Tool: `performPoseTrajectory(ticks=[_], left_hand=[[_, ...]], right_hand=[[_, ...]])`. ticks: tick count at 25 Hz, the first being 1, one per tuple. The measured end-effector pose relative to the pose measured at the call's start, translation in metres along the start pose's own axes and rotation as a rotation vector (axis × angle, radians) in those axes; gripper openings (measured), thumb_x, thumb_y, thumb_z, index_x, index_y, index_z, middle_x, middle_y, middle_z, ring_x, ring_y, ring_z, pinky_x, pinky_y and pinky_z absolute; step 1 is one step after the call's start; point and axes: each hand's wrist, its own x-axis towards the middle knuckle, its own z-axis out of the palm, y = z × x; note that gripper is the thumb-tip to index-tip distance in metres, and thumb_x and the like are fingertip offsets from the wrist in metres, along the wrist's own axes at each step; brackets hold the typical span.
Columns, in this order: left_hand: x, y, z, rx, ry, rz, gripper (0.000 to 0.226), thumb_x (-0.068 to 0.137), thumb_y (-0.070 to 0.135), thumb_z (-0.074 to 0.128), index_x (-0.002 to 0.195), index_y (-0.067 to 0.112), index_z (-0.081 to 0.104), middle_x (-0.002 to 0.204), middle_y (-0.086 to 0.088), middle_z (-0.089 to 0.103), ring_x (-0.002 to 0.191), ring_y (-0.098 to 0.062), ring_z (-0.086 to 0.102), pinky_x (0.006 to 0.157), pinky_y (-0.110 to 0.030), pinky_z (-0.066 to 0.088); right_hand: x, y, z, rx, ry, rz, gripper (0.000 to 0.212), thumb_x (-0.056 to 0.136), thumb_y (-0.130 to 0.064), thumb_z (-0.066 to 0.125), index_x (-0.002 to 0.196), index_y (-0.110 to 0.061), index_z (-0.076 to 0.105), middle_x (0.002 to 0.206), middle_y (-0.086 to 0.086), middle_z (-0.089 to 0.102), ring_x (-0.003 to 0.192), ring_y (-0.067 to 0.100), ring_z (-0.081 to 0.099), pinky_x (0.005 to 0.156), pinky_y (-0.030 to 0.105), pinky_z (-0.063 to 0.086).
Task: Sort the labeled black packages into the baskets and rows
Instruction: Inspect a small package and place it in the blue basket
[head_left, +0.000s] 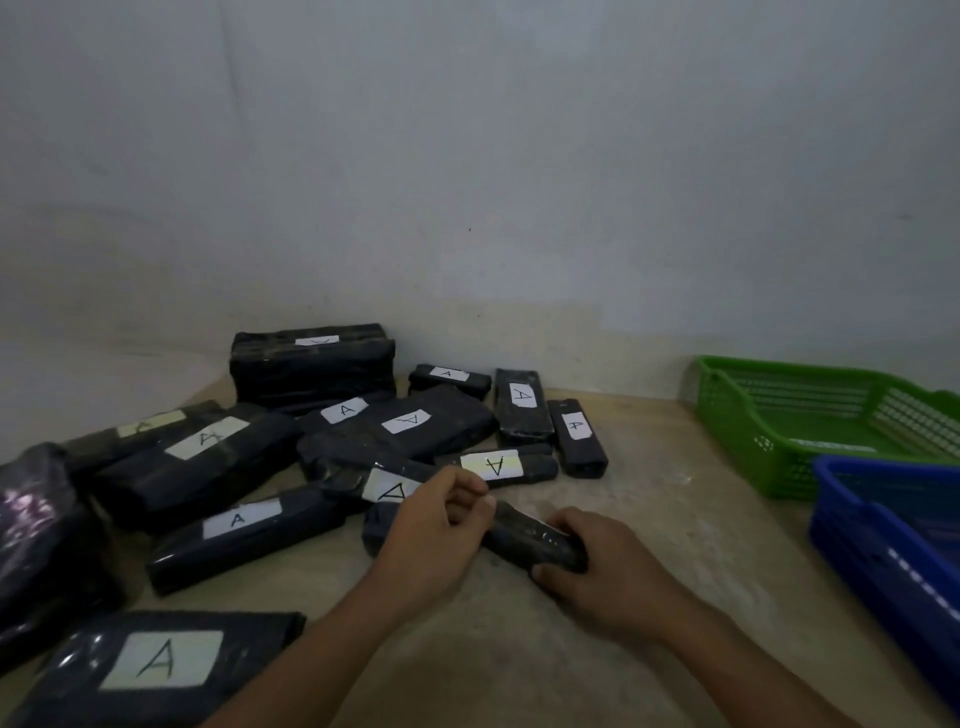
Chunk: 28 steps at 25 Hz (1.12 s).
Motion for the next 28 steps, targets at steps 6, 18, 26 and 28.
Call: performPoseTrajectory(ticks=[6, 18, 26, 28], left_hand=[[0.001, 0.01, 0.034, -0.061, 0.137, 0.009, 0.011, 0.09, 0.031, 0.063, 0.087, 0.021, 0.058, 0.082, 0.0, 0.064, 0.071, -0.008, 0.06, 0.063, -0.021, 0.051], [0.03, -0.013, 0.072, -0.692, 0.016, -0.247, 0.02, 0.089, 0.008, 0.06, 0.109, 0.007, 0.061, 0.109, -0.013, 0.071, 0.098, -0.027, 0.069, 0.085, -0.046, 0.056], [0.033, -0.018, 0.069, -0.665, -0.064, -0.228, 0.018, 0.094, 0.003, 0.05, 0.111, -0.001, 0.054, 0.107, -0.018, 0.066, 0.098, -0.031, 0.066, 0.064, -0.036, 0.06], [0.032, -0.018, 0.066, -0.554, -0.065, -0.176, 0.018, 0.093, 0.003, 0.053, 0.11, 0.002, 0.055, 0.105, -0.018, 0.069, 0.095, -0.032, 0.067, 0.065, -0.035, 0.059]], right_hand=[[-0.015, 0.03, -0.018, 0.552, 0.204, -0.042, 0.02, 0.084, -0.025, 0.075, 0.102, -0.033, 0.069, 0.098, -0.012, 0.073, 0.089, 0.005, 0.068, 0.075, 0.019, 0.05], [-0.01, 0.078, -0.027, 1.285, 0.283, 0.15, 0.019, 0.087, -0.002, 0.063, 0.103, -0.008, 0.071, 0.103, 0.021, 0.068, 0.079, 0.028, 0.068, 0.05, 0.037, 0.059], [-0.007, 0.077, -0.018, 1.251, 0.205, 0.034, 0.02, 0.098, -0.004, 0.048, 0.103, -0.012, 0.065, 0.085, 0.017, 0.07, 0.057, 0.032, 0.065, 0.05, 0.032, 0.051], [-0.006, 0.078, -0.018, 1.207, 0.228, 0.044, 0.022, 0.097, -0.001, 0.046, 0.104, -0.01, 0.065, 0.083, 0.016, 0.071, 0.057, 0.03, 0.063, 0.052, 0.033, 0.049]])
